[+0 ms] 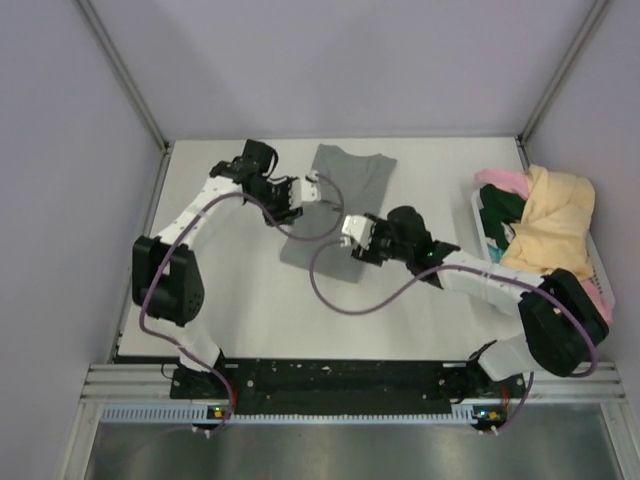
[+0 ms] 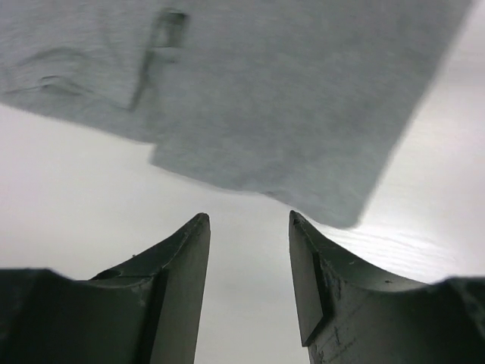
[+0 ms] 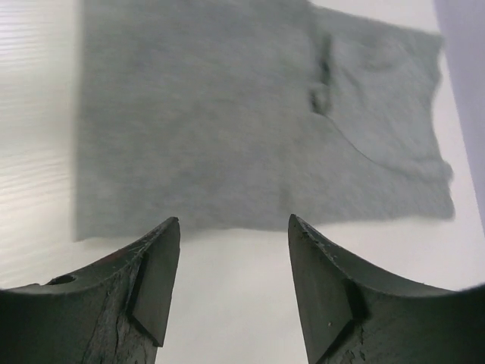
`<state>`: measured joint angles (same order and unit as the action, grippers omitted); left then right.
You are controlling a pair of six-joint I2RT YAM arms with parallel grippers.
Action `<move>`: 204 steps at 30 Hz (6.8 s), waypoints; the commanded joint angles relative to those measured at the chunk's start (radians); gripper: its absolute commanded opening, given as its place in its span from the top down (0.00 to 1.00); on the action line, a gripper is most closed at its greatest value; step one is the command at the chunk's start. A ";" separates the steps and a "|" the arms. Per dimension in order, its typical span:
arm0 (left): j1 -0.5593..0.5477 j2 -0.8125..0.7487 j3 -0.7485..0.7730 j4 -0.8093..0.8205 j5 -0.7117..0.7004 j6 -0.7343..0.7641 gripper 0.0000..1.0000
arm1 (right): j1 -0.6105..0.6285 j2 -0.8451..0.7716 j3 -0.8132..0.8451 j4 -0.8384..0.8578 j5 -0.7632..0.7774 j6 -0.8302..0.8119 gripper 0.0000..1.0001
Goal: Fold and stack the t-shirts
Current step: Fold the folded rectangular tshirt in 1/3 of the way, then grab one side of the 2/3 rectangular tshirt with both arms, then fold the long partially folded tshirt into a neat square, then smooth out wrinkles on the folded tshirt
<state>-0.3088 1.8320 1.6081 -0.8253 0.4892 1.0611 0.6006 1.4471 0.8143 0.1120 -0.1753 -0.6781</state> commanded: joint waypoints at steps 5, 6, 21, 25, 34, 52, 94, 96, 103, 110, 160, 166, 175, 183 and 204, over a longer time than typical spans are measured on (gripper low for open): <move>-0.009 -0.241 -0.494 0.073 0.118 0.464 0.44 | 0.243 0.053 -0.093 -0.031 0.061 -0.173 0.41; -0.013 -0.253 -0.529 0.124 0.109 0.464 0.44 | 0.248 0.080 -0.081 -0.035 0.092 -0.175 0.41; -0.056 -0.140 -0.609 0.331 -0.060 0.386 0.39 | 0.258 0.206 -0.052 -0.040 0.123 -0.178 0.72; -0.082 -0.094 -0.605 0.362 -0.147 0.350 0.48 | 0.260 0.205 -0.043 -0.075 0.128 -0.178 0.96; -0.113 -0.190 -0.615 0.128 -0.258 0.215 1.00 | 0.306 0.061 -0.024 -0.283 0.131 -0.127 1.00; -0.127 -0.731 -0.562 -0.686 0.037 0.208 1.00 | 0.602 -0.372 0.083 -0.735 -0.075 0.138 1.00; 0.017 0.438 0.435 -0.175 -0.366 -0.398 0.75 | -0.274 0.631 0.779 -0.356 -0.112 0.592 0.68; 0.045 0.460 0.450 -0.121 -0.395 -0.441 0.66 | -0.283 0.671 0.848 -0.359 -0.063 0.670 0.65; 0.119 0.273 0.337 0.040 -0.374 -0.536 0.49 | -0.297 0.576 0.797 -0.354 -0.232 0.833 0.57; 0.065 0.011 0.028 0.095 -0.109 -0.536 0.53 | -0.249 0.533 0.634 -0.160 -0.533 0.971 0.73; 0.088 -0.020 -0.409 0.232 0.144 -0.751 0.28 | -0.237 0.506 0.369 -0.020 -0.383 1.207 0.51; 0.086 0.004 -0.402 0.209 0.152 -0.714 0.77 | -0.237 0.500 0.298 0.052 -0.426 1.244 0.86; 0.184 -0.063 -0.450 0.068 0.157 -0.549 1.00 | -0.219 0.371 0.088 0.098 -0.376 1.293 1.00; 0.218 -0.120 -0.576 -0.060 0.127 -0.406 1.00 | -0.139 0.181 -0.156 0.156 -0.308 1.338 1.00; 0.277 -0.065 -0.285 0.083 0.201 -0.616 0.46 | -0.125 0.310 0.268 -0.109 -0.168 1.187 0.53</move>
<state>-0.0349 1.6794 1.2476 -0.9390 0.7052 0.6235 0.4850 1.6207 0.9768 0.0364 -0.3859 0.5453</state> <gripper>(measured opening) 0.531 0.433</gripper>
